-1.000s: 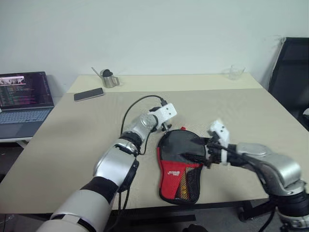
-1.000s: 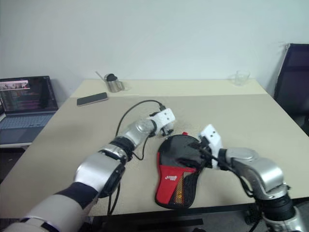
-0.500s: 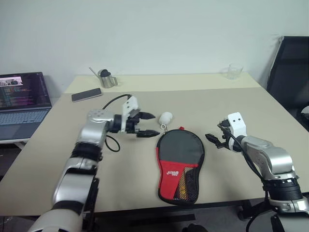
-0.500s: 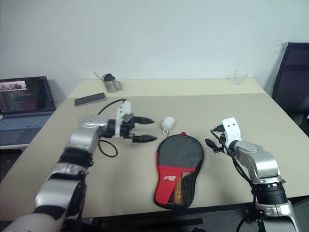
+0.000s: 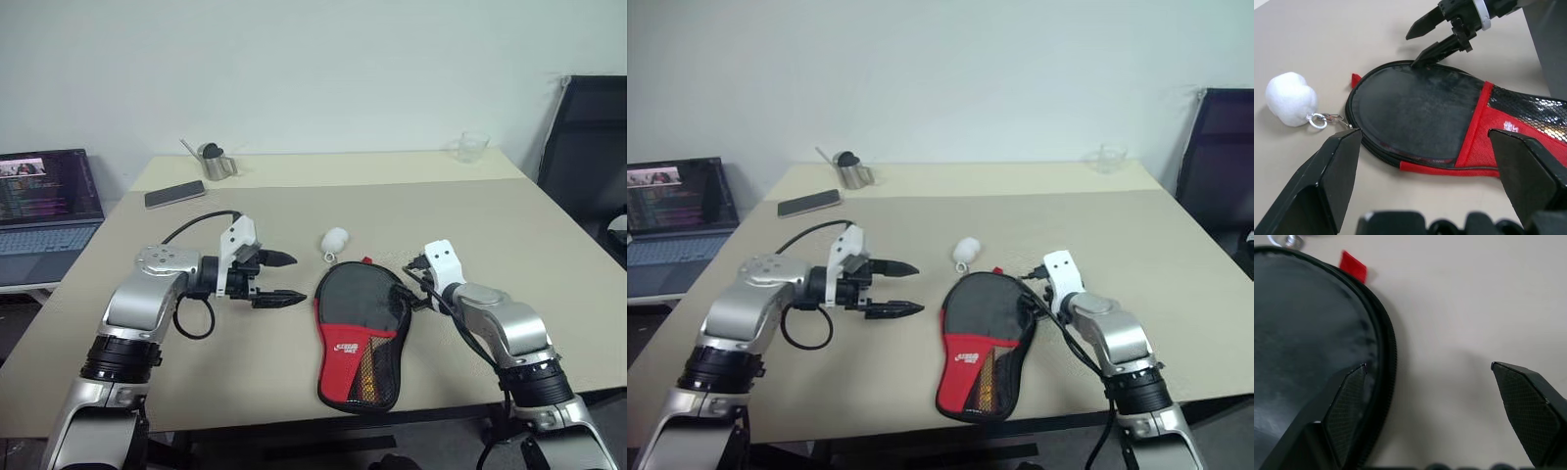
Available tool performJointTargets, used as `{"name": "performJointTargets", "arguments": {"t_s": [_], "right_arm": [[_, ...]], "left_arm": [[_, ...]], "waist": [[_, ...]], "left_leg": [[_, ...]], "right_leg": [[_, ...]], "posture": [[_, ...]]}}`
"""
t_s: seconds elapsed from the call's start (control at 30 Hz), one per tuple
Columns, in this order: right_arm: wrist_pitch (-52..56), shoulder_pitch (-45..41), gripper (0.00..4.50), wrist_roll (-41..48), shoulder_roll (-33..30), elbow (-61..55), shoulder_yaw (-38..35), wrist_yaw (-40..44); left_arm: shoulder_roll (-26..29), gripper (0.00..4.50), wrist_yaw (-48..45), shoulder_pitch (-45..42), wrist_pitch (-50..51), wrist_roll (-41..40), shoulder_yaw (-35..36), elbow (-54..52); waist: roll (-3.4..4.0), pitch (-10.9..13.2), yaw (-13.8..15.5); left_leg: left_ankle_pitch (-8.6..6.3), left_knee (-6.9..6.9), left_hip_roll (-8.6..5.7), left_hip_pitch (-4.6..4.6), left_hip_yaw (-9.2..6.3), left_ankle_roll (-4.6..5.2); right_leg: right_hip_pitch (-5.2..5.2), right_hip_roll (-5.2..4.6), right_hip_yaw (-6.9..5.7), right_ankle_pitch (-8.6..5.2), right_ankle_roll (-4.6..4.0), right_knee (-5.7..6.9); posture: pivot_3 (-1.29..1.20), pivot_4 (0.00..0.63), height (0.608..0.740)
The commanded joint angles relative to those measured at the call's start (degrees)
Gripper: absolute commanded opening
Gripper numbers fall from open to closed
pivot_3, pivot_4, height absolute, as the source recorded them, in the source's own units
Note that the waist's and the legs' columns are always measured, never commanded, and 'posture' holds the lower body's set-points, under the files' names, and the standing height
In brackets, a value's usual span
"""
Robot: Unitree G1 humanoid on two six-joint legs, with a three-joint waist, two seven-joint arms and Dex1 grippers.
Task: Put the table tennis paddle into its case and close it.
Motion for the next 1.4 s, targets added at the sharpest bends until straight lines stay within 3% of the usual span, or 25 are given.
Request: {"name": "performJointTargets", "arguments": {"t_s": [0.03,0.53,1.03,1.4], "right_arm": [[-1.2,-1.6,4.5,-0.2,0.9,-0.9,-0.1,0.5],[-2.5,-0.5,4.5,-2.7,-6.1,3.7,-6.9,0.9],[-0.9,-1.7,4.5,-3.9,2.8,0.9,-0.4,-0.1],[-2.5,-3.7,4.5,-5.0,3.4,3.3,-0.7,0.4]], "left_arm": [[1.4,4.47,0.6,-0.7,0.1,-1.4,0.6,-1.6],[1.1,4.47,1.1,0.3,2.2,-6.4,0.1,-5.4],[1.0,4.47,2.4,0.2,2.0,-6.8,-1.0,-6.2],[0.6,4.47,4.6,0.4,1.0,-5.3,-1.8,-6.4]], "waist": [[0.0,0.0,0.1],[0.01,0.0,0.4],[0.01,0.0,0.0],[0.04,0.0,-0.3]], "left_leg": [[0.0,0.0,0.0,-0.01,-0.01,0.0],[0.0,-0.01,0.0,-0.08,-0.01,0.0],[0.0,-0.02,0.04,-0.02,0.03,0.0],[0.0,-0.03,0.03,-0.03,0.02,0.0]], "right_leg": [[0.0,0.0,0.01,0.0,0.0,-0.01],[0.01,-0.03,-0.01,0.0,0.0,-0.11],[0.01,0.0,0.04,-0.01,-0.01,-0.08],[-0.01,0.0,0.04,-0.01,-0.01,-0.08]], "posture": [[0.0,0.15,0.74],[0.0,0.15,0.74],[0.0,0.15,0.74],[0.0,0.15,0.74]]}}
